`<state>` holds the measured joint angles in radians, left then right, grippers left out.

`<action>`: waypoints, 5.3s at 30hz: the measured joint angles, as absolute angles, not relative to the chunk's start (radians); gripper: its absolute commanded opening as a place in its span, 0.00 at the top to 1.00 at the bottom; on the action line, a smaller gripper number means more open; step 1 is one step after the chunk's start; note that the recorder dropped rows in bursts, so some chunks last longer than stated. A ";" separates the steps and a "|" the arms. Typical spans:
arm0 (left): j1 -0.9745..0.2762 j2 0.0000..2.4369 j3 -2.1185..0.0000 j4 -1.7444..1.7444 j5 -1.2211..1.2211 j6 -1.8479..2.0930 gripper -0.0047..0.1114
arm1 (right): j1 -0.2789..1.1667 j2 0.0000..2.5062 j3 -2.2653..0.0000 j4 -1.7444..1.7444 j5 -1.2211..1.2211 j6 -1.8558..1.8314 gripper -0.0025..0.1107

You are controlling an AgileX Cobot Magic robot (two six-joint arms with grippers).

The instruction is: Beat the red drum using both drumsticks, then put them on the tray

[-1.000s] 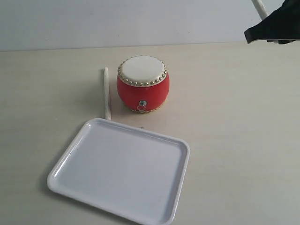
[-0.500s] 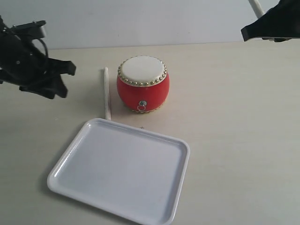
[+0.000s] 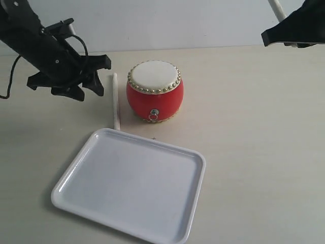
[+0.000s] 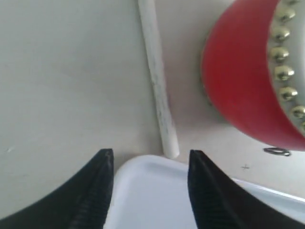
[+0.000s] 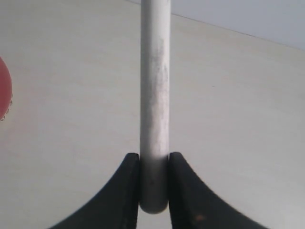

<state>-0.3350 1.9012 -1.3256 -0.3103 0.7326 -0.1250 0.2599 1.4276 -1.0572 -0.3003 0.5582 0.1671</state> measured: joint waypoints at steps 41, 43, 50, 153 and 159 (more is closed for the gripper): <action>-0.464 2.215 -1.554 -0.114 0.851 -0.323 0.54 | 0.260 1.428 -1.057 -0.293 0.558 0.167 0.98; -0.464 2.215 -1.554 -0.114 0.845 -0.329 0.54 | 0.260 1.428 -1.057 -0.293 0.558 0.165 0.98; -0.464 2.215 -1.554 -0.080 0.836 -0.337 0.54 | 0.260 1.428 -1.057 -0.293 0.558 0.153 0.98; -0.305 1.435 -0.910 -0.234 0.691 0.252 0.96 | 0.441 1.645 -1.534 0.144 1.223 -0.164 0.98; -0.415 1.547 -1.068 -0.229 0.829 0.280 0.96 | 0.441 1.643 -1.531 0.138 1.224 -0.164 0.98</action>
